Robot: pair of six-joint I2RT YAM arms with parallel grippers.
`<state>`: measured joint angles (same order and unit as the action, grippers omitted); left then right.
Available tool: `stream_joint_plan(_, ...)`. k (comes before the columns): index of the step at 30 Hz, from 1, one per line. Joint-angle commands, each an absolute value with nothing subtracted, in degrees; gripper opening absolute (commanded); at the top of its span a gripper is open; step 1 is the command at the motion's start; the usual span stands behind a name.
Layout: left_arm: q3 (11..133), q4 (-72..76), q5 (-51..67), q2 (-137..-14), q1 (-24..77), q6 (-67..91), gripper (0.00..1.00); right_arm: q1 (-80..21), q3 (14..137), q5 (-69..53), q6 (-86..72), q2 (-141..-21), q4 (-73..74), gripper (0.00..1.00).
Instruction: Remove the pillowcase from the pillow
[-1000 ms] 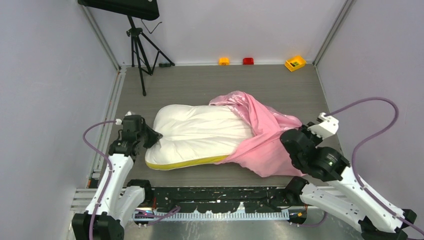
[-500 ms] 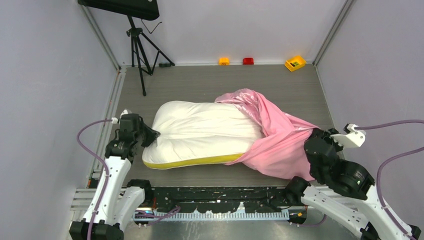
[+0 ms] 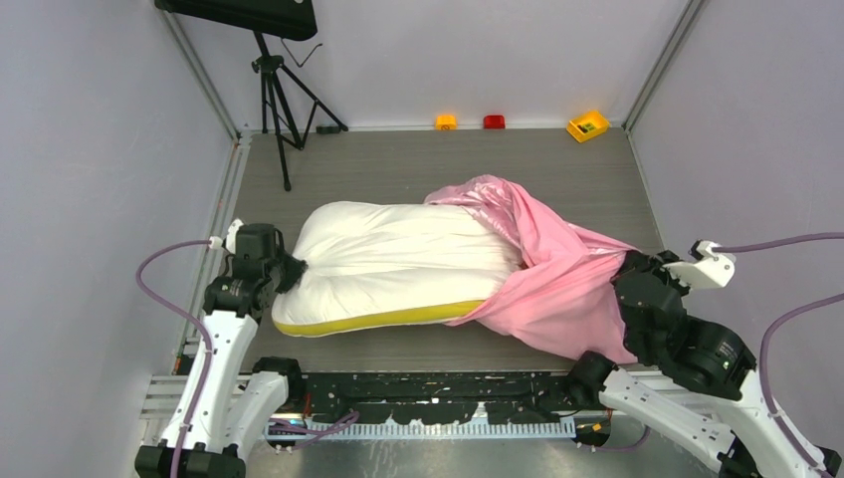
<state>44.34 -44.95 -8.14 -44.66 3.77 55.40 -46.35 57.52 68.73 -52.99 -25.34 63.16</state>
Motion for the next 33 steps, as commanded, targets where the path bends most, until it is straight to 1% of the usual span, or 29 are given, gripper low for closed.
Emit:
stream_joint_plan(1,45.34,-43.25,-28.86,-45.55,1.24,52.46,0.0,-44.72,57.24,83.91,-38.38,-24.8,55.94,0.0)
stream_joint_plan(3,43.86,-36.83,-19.93,-46.4,1.25,47.75,0.0,-44.69,55.16,70.92,-31.29,-26.21,48.76,0.0)
stream_joint_plan(6,42.63,-30.79,-5.02,-48.16,1.3,45.2,0.0,-44.72,53.54,53.75,-31.97,-32.74,46.48,0.0)
stream_joint_plan(9,43.9,-29.41,1.2,-49.87,1.36,43.28,0.0,-44.68,53.26,45.91,-34.22,-41.15,46.02,0.0)
stream_joint_plan(10,44.91,-29.57,2.35,-50.22,1.43,41.31,0.03,-44.66,53.26,44.06,-34.74,-43.76,45.53,0.0)
stream_joint_plan(12,47.63,-32.72,0.66,-50.46,2.04,38.66,0.23,-44.68,53.01,40.62,-35.51,-48.25,44.35,0.0)
stream_joint_plan(14,49.77,-35.4,-3.43,-49.95,2.92,36.5,0.47,-44.71,52.58,38.25,-36.41,-51.33,43.3,0.0)
stream_joint_plan(15,50.66,-36.8,-4.65,-49.6,3.42,36.07,0.68,-44.72,52.18,37.63,-36.69,-52.26,42.59,0.0)
stream_joint_plan(16,51.57,-38.24,-5.45,-49.38,3.77,35.96,0.92,-44.66,51.77,37.66,-37.16,-52.93,42.16,0.0)
stream_joint_plan(17,52.8,-39.58,-4.81,-49.36,4.16,35.91,0.99,-44.67,51.32,37.84,-37.32,-53.27,41.77,0.0)
stream_joint_plan(21,56.01,-42.83,1.2,-51.52,7.74,35.78,1.0,-44.68,50.28,38.98,-37.59,-52.52,40.83,0.0)
stream_joint_plan(24,57.09,-43.0,2.56,-53.69,15.53,40.02,1.0,-44.71,50.25,39.91,-37.35,-51.85,40.99,0.0)
stream_joint_plan(26,56.84,-41.82,0.65,-54.37,21.87,44.19,1.0,-44.6,50.43,40.46,-37.34,-51.44,41.57,0.0)
stream_joint_plan(29,56.98,-40.71,-6.94,-56.15,32.02,47.35,1.0,-44.61,50.32,41.26,-38.01,-50.64,42.32,0.0)
stream_joint_plan(33,62.63,-47.57,-18.09,-63.21,40.88,41.53,1.0,-44.57,49.76,41.65,-38.32,-49.2,42.81,0.0)
